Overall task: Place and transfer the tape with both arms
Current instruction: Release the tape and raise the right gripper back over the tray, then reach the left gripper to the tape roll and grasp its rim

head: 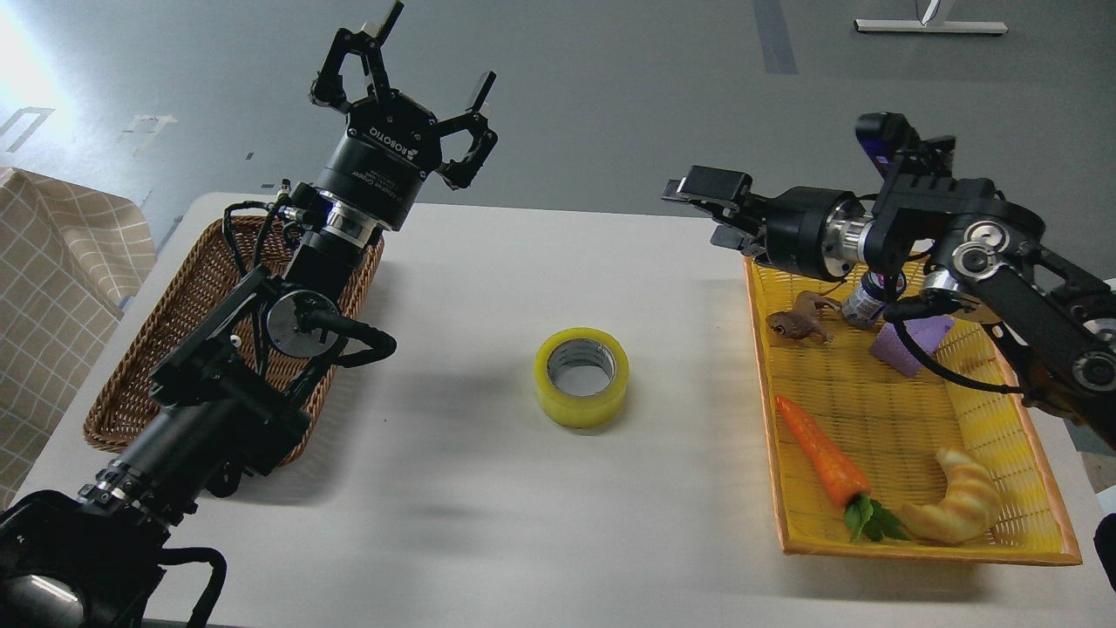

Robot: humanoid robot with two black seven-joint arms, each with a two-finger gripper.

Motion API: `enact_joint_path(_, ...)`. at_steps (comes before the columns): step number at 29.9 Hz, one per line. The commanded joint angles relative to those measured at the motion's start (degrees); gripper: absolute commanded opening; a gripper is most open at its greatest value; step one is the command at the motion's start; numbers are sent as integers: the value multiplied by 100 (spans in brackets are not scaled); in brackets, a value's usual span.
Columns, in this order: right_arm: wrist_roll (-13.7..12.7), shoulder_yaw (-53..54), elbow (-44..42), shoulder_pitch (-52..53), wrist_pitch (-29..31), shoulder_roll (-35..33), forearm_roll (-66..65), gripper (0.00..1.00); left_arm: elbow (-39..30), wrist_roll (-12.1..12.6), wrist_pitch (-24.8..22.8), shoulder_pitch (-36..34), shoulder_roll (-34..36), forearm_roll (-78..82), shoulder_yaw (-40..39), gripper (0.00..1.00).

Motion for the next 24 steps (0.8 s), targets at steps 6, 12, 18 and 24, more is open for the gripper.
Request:
enact_joint_path(6,14,3327,219,-1255,0,986,1036,97,8,16,0,46,16,212,21,98)
enact_joint_path(12,23,4746,175,-1291,0,2024,1167,96,-1,-19,0,63,7,1037,-5,98)
enact_joint_path(18,23,4905,149,-1448,0,2316,2685,96,-62,-19,127,-7,-28,2276,4,98)
enact_joint_path(24,23,4949,140,-1686,0,2316,3549,99,-255,-19,812,-156,-29,3427,30,98)
